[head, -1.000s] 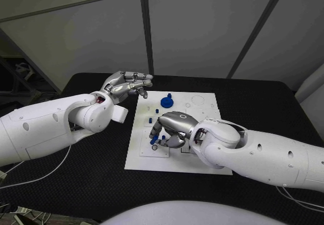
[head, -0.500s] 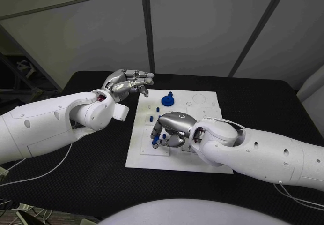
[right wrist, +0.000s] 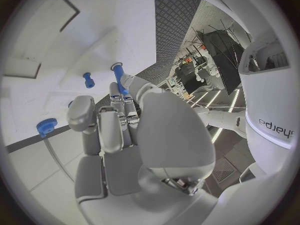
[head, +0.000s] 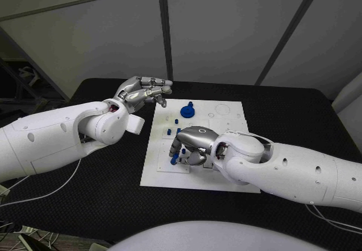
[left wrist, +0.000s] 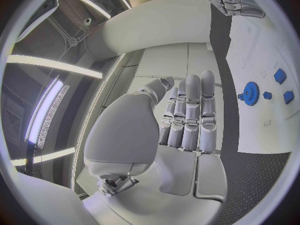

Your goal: Assemble the parts on the task board

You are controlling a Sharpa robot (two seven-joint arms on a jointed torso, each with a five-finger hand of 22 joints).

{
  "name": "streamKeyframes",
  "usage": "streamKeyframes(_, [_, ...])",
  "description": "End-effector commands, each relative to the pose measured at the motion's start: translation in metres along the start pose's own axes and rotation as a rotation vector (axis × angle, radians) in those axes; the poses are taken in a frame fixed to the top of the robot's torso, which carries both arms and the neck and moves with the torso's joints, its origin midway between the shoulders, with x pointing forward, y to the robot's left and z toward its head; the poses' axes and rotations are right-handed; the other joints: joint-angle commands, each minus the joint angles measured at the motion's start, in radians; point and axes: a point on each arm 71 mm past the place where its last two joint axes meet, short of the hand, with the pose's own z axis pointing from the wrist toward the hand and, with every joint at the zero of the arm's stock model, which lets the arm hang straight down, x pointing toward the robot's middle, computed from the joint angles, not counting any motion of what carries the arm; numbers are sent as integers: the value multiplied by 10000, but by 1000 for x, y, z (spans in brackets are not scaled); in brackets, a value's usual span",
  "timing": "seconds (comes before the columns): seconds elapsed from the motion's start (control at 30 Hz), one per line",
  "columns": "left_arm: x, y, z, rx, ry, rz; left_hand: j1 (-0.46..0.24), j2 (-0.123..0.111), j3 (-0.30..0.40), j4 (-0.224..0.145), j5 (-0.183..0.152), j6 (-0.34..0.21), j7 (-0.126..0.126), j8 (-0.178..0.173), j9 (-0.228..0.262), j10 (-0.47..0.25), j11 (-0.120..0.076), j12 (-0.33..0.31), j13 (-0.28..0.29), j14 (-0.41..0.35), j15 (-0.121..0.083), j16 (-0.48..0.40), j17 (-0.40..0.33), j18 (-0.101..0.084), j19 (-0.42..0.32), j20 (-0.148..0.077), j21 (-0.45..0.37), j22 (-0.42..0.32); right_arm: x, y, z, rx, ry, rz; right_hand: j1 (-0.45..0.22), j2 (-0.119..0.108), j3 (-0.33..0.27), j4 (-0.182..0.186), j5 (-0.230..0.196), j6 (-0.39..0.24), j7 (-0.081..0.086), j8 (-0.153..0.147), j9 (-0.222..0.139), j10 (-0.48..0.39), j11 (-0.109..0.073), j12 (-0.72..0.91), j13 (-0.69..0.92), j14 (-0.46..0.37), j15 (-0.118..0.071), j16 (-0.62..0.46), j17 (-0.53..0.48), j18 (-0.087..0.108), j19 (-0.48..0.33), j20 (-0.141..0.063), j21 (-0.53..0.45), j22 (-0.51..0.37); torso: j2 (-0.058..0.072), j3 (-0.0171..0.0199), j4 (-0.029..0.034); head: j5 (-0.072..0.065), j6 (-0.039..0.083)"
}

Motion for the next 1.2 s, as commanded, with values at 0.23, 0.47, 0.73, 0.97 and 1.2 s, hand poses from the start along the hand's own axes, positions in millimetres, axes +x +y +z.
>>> streamKeyframes(0.23, [2, -2, 0, 75, 118, -78, -1, 68, -55, -16, -42, -6, 47, -43, -4, -51, -12, 46, -8, 71, 15, -39, -11, -161, 53, -19, -47, -12, 3, 0, 1, 247, 377, -600, -10, 67, 50, -32, 54, 34, 14, 52, 18, 56, -3, 47, 9, 297, -49, -7, -69, -132, -72, 7, -29, -46, 1, 2, 3, 6, -17])
streamKeyframes(0.47, [1, -2, 0, 76, 114, -77, -1, 68, -55, -16, -42, -6, 47, -43, -4, -51, -12, 46, -8, 71, 15, -39, -11, -161, 53, -19, -47, -12, 4, 4, 3, 162, 404, -670, -80, 20, 25, -31, 45, -34, 40, 1, 15, -10, 25, -18, -1, 279, -26, -37, -127, -120, -135, 22, -69, -103, -4, -3, -2, 12, -9])
streamKeyframes(0.73, [1, -2, 0, 68, 110, -75, -1, 68, -55, -16, -42, -6, 47, -43, -4, -51, -12, 46, -8, 71, 15, -39, -11, -161, 53, -19, -47, -12, 7, 6, 3, 43, 331, -623, -518, -375, -31, 108, 107, -1022, 357, -421, -187, -1452, 456, -834, -185, 195, 341, -150, -377, 4, -661, 316, -506, -707, -9, -2, -2, -10, 0])
streamKeyframes(0.97, [1, -2, 0, 60, 99, -70, -1, 68, -55, -16, -42, -6, 47, -43, -4, -51, -12, 46, -8, 71, 15, -39, -11, -161, 53, -19, -47, -12, 5, 6, 3, -2, 63, -574, -586, -533, -161, 87, 126, -1583, 279, -412, -324, -1826, 487, -859, -164, 118, 373, -243, -572, 72, -845, 400, -702, -955, -7, 4, -7, 1, 11])
streamKeyframes(1.2, [0, -2, -1, 53, 78, -62, -1, 68, -55, -16, -42, -6, 47, -43, -4, -51, -12, 46, -8, 71, 15, -39, -11, -161, 53, -19, -47, -12, -2, 6, 0, -312, -967, -258, -679, -639, -750, 103, 34, -2145, 64, -382, -383, -2373, 560, -673, -130, -218, 440, -735, -1473, 221, -1428, 472, -1314, -1710, -9, 5, -7, -10, 30])
